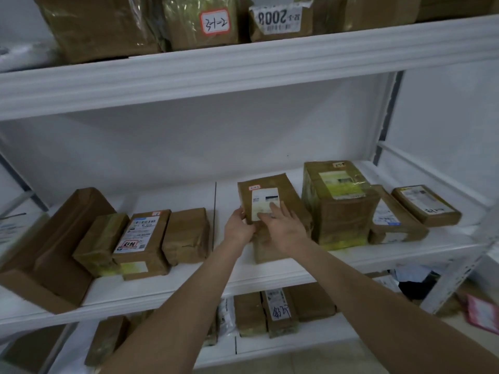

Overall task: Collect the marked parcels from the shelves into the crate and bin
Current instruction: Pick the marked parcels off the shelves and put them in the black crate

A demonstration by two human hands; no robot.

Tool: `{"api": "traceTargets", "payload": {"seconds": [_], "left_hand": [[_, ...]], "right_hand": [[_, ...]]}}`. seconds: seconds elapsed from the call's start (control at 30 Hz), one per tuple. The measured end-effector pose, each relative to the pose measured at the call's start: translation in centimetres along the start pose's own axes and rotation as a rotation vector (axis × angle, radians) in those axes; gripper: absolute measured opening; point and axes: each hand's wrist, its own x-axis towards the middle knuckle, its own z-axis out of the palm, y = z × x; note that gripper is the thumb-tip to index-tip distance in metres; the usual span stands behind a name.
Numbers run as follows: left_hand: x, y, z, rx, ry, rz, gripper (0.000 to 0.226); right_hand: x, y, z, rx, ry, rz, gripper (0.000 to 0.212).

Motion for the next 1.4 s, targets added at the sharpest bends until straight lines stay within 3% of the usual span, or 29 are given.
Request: {"api": "traceTargets", "payload": {"seconds": [0.2,0.4,0.53,0.7,0.83,1.0,1.17,1.4], "left_hand": [[-0.5,0.1,1.7,-0.032,-0.094,-0.03,0.055],[-1.1,-0.9,1.1,0.214,-0.041,0.018,0.068],[-2.0,-1.9,-1.6,0.372,0.008,0.091,0.063],[-1.7,-4.2,-6.7,0.554,0.129,0.178,0.051],[-0.9,-6.4,-11.4,0.671,0.249,0.187,0.044],[0.4,-8.5,-16.9,0.676,0.334,0.184,0.057],[2.6,-9.6,-19.7,0.738,0.281,0.145,0.04],[3.5,-8.3,-17.9,0.667,0.216,0.331,0.047]], "right_hand": [[-0.7,0.9,0.9,-0.024,0.002,0.04,0.059],[-1.2,1.5,0.3,-0.027,-0.006,0.078,0.061],[-1.1,0.2,0.0,-0.042,0.014,0.103,0.068],[0.0,-5.3,0.6,-0.041,0.073,-0.119,0.083],[0.9,-10.6,2.4,0.076,-0.03,-0.192,0.091],[4.7,-15.6,5.3,0.213,-0.109,-0.07,0.097],[8.4,-18.5,6.9,0.751,-0.08,0.215,0.079],[9.5,-17.0,7.8,0.942,-0.052,0.251,0.058]]}}
